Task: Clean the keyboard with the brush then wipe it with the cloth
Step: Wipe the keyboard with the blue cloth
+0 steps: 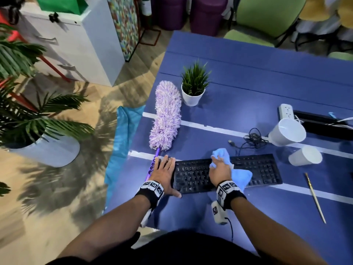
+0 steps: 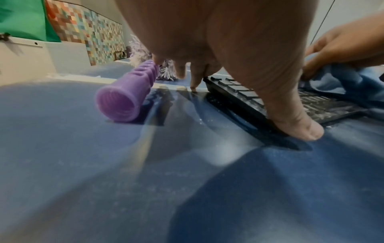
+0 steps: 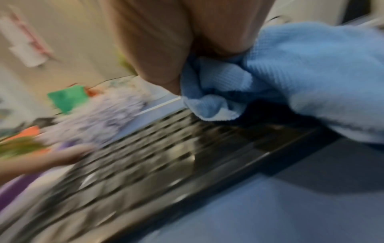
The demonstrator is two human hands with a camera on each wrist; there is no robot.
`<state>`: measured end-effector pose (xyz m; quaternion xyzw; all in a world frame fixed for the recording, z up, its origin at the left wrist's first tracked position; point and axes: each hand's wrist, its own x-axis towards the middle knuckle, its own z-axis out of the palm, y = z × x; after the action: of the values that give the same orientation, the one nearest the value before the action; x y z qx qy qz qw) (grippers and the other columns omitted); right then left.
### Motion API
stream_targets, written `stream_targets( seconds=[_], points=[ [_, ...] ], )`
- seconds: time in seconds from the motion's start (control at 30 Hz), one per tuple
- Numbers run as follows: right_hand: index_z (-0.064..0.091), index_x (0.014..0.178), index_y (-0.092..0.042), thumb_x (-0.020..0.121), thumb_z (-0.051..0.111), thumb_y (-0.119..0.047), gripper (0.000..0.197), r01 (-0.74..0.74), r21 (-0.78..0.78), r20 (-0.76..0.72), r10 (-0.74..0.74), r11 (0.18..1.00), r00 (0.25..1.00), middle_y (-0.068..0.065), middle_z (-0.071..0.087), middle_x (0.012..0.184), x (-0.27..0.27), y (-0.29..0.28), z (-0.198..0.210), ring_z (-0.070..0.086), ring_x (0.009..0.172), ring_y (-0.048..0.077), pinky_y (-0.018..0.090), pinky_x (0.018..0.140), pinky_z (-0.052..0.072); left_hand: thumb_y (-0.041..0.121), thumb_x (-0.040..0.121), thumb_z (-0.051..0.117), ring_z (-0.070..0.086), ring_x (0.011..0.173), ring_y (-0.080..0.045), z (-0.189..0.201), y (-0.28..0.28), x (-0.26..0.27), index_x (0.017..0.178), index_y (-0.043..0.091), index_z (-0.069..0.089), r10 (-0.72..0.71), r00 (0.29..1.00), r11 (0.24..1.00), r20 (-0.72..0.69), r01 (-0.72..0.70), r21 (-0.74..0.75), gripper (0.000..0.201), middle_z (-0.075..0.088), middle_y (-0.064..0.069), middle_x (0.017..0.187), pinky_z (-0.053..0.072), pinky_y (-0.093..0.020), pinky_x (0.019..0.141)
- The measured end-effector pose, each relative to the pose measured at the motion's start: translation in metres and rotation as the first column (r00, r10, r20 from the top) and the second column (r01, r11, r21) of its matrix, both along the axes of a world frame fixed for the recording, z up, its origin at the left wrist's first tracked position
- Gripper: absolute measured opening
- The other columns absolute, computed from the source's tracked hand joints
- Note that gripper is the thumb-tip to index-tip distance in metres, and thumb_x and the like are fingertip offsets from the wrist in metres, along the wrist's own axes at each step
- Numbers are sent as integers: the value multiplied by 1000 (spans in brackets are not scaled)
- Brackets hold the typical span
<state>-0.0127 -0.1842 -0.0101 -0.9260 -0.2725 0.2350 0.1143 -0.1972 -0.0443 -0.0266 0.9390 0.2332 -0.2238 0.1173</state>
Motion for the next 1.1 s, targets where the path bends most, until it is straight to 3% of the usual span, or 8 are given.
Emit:
stream_targets(
  seconds=[0.2,0.37,0.53,0.63,0.73,0.8,0.97,1.1],
  points=[
    [32,150,-19,94,42,-9,57,-455,65,-80,459,888,885,7,22,160,-93,41,0,18,148,21,34,118,17,89,44,55,-18,145,-35,0,0,1,151,4,4,24,1000,999,-3,-23,28,146,3,-13,160,-18,-55,113],
    [33,149,-22,97,38,-11,53,-492,6,-13,492,871,870,0,16,162,-72,35,8,13,149,17,32,115,24,90,38,54,-22,143,-35,1,-1,-1,151,6,3,50,999,999,-14,-50,12,150,-2,-13,160,-20,-55,111],
    [61,124,-10,81,50,2,47,-736,107,-73,744,668,664,14,45,146,-96,13,3,40,138,29,47,110,38,85,49,58,-21,143,-36,1,-2,-4,152,8,0,62,998,998,8,-62,-6,140,-3,-14,160,-22,-55,108],
    [73,111,-20,65,60,-1,52,-632,86,-9,634,771,773,4,65,127,-48,-32,-7,61,120,26,55,89,53,88,40,57,-23,143,-35,2,-2,-3,152,9,2,61,998,998,-9,-61,1,147,-5,-14,160,-27,-53,108],
    [61,128,-31,83,47,5,60,-444,-40,74,446,895,892,3,46,148,10,-73,-6,38,140,24,49,111,35,88,41,58,-28,141,-34,2,-3,-2,151,9,-2,66,997,998,-30,-66,-4,149,-10,-14,159,-32,-49,106],
    [62,127,-37,88,48,-1,55,-198,-84,17,200,977,980,5,40,152,32,-86,2,46,134,25,42,106,41,89,42,58,-29,141,-34,2,-2,-2,151,9,-5,64,997,998,-46,-65,-7,149,-13,-14,159,-28,-50,107],
    [66,122,-29,86,55,-2,46,179,108,32,-184,978,982,8,55,140,9,-71,1,54,121,35,37,99,44,89,42,57,-28,141,-35,1,-3,-1,151,9,-7,78,995,997,-55,-79,-11,150,-13,-15,159,-23,-53,111],
    [64,124,-30,87,53,-5,46,-117,124,-27,121,985,992,6,56,139,-43,-43,6,58,117,34,34,98,46,88,43,58,-26,142,-35,4,-1,1,151,6,-4,42,998,999,-49,-43,-17,150,-10,-16,159,-20,-55,112]
  ],
)
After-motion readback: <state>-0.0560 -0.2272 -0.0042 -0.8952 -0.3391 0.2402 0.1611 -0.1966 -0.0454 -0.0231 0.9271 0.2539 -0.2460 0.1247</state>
